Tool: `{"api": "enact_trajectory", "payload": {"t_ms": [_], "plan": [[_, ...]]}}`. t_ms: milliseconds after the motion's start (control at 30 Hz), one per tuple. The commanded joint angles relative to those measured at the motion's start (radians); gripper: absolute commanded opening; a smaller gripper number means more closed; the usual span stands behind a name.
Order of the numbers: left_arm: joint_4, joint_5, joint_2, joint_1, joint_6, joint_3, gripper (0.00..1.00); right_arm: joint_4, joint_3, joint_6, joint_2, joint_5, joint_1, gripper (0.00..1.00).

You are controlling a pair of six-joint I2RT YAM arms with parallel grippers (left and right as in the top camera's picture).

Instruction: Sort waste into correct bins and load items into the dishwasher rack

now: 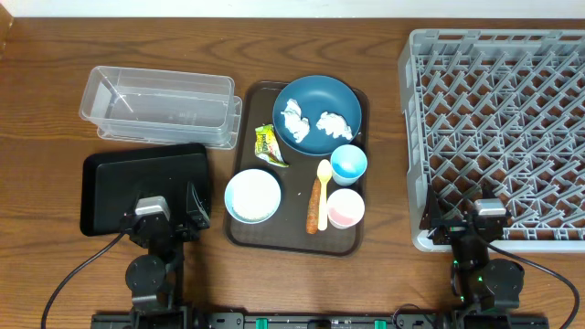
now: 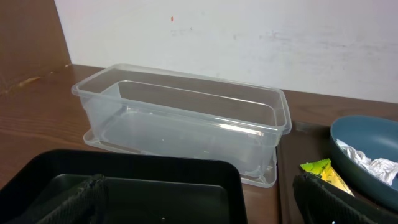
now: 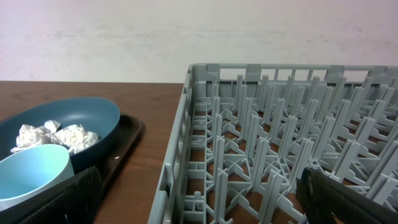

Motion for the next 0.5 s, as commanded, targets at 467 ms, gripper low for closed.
{"api": "enact_trajectory", "payload": {"t_ms": [467], "plan": [[-0.038,-0.027,-0.007,0.005,0.013,-0.018,0.96,-0.005,-0.001,-0.016,-0.005,0.020,0.016,0.99]]}}
